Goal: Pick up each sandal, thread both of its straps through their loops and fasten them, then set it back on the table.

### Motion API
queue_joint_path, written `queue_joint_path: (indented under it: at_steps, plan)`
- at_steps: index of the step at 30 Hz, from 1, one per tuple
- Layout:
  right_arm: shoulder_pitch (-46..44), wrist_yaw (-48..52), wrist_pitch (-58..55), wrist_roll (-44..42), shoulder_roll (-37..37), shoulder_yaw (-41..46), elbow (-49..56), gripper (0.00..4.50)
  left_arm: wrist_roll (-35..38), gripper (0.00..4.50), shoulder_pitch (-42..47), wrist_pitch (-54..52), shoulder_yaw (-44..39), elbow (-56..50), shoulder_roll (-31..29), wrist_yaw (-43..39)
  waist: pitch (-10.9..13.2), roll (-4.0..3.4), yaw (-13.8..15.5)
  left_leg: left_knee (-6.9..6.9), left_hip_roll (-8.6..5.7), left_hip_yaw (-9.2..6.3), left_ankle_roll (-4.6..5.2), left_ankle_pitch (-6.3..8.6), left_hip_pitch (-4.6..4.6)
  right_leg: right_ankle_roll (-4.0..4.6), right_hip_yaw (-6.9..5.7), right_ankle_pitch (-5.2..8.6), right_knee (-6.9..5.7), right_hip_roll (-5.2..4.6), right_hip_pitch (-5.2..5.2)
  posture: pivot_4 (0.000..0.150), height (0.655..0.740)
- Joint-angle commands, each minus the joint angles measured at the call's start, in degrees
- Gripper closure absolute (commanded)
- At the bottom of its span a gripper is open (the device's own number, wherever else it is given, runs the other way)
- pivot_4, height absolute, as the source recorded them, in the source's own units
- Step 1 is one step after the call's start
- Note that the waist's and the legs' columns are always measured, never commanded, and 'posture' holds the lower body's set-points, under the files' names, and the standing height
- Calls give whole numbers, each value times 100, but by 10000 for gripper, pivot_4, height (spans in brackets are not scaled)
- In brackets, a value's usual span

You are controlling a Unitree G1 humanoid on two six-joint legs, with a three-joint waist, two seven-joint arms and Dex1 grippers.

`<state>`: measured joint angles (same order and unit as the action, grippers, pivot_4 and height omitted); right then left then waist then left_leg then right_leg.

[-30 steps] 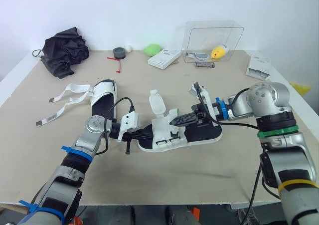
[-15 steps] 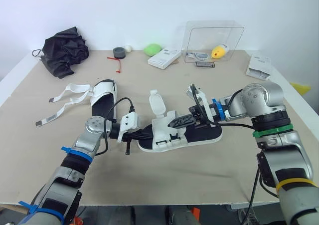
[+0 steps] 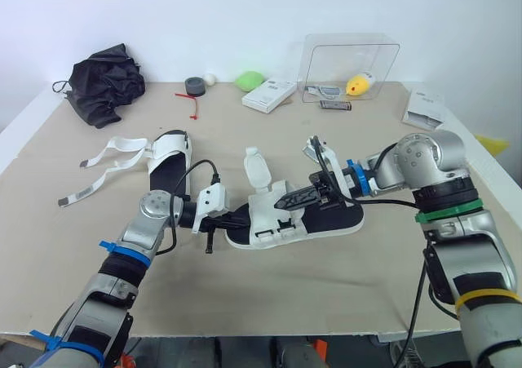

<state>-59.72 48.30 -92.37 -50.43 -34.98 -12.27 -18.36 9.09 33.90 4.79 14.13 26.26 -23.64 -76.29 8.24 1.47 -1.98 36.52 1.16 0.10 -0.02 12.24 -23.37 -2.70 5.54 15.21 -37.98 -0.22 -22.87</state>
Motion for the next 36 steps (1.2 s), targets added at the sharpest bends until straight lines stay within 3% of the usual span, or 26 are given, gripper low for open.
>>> queue_joint_path:
  at_steps: [1,24,31,36]
  plan:
    - [-258,173,-13,-43,-111,35,9,44115,-419,45000,-405,-281,426,379,-56,-26,0,0,0,0,0,0,0,0,0,0,0,0,0,0,0,1500,7400]
    - [150,140,-12,212,-91,-226,291,44115,-385,45000,-458,-335,419,331,-64,22,-2,-2,0,0,0,-2,0,0,1,-1,-2,1,0,-1,1,1500,7400]
    - [484,321,718,944,-399,-1096,651,44115,-375,45000,-504,-377,426,268,-54,42,-5,-2,2,-2,0,-2,1,4,1,1,-4,8,1,-2,1,1500,7400]
    - [474,568,758,1014,-324,-1031,455,44115,-373,45000,-525,-390,424,242,-62,48,-12,-9,2,-3,-6,-4,2,8,2,-7,-4,14,1,-6,4,1500,7400]
